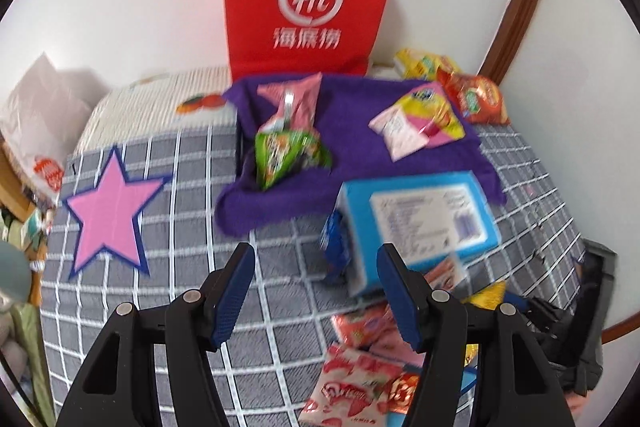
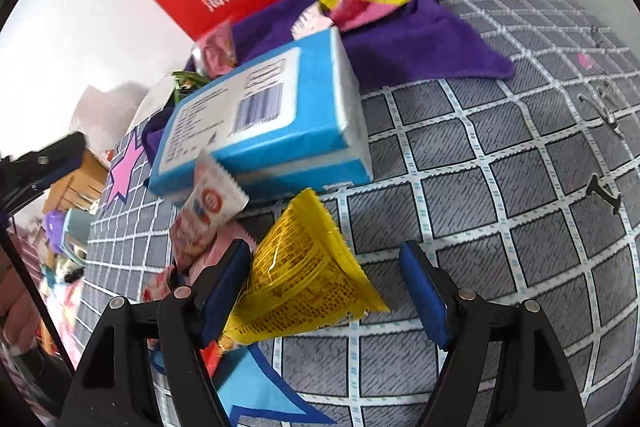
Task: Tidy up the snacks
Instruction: 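Withdraw the left tool while the right tool moves toward the yellow triangular bag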
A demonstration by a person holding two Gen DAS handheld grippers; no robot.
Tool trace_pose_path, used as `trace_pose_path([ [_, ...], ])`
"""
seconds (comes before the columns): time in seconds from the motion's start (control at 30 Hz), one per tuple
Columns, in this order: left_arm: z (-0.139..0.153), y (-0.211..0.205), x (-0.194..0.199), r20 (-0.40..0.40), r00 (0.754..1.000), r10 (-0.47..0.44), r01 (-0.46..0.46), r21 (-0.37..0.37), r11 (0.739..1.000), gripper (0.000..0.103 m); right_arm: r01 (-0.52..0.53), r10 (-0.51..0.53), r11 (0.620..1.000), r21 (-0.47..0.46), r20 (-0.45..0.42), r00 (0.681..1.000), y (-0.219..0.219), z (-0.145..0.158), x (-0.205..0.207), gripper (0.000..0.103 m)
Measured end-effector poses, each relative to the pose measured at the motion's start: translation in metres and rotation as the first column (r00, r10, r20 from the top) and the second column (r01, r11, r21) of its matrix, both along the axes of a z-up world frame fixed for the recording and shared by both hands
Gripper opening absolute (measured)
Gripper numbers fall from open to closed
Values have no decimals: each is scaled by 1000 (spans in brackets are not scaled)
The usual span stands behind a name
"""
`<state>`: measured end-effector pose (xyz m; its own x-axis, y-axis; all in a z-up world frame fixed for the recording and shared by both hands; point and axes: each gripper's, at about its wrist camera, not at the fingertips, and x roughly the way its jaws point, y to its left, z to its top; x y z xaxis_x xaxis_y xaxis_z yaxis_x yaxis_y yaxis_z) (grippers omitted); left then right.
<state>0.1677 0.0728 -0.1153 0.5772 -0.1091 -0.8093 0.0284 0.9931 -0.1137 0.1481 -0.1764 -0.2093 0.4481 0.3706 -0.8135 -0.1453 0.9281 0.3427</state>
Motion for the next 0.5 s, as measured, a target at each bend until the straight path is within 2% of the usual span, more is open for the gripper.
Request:
trace_pose_path([
  [0.1, -10, 2, -3, -14, 1000, 4, -4, 0, 1000, 61, -11, 12, 1000, -22, 31, 999, 3, 0, -9, 76],
  [0.23, -18, 1, -5, -24, 1000, -2, 1, -2, 1000, 61, -36, 38, 999, -30, 66, 997, 7, 0, -18, 70],
  [0.5, -34, -3, 7, -37, 999, -4, 3, -14, 1000, 61, -52, 55, 998, -28, 113, 992, 4, -1, -26, 69],
])
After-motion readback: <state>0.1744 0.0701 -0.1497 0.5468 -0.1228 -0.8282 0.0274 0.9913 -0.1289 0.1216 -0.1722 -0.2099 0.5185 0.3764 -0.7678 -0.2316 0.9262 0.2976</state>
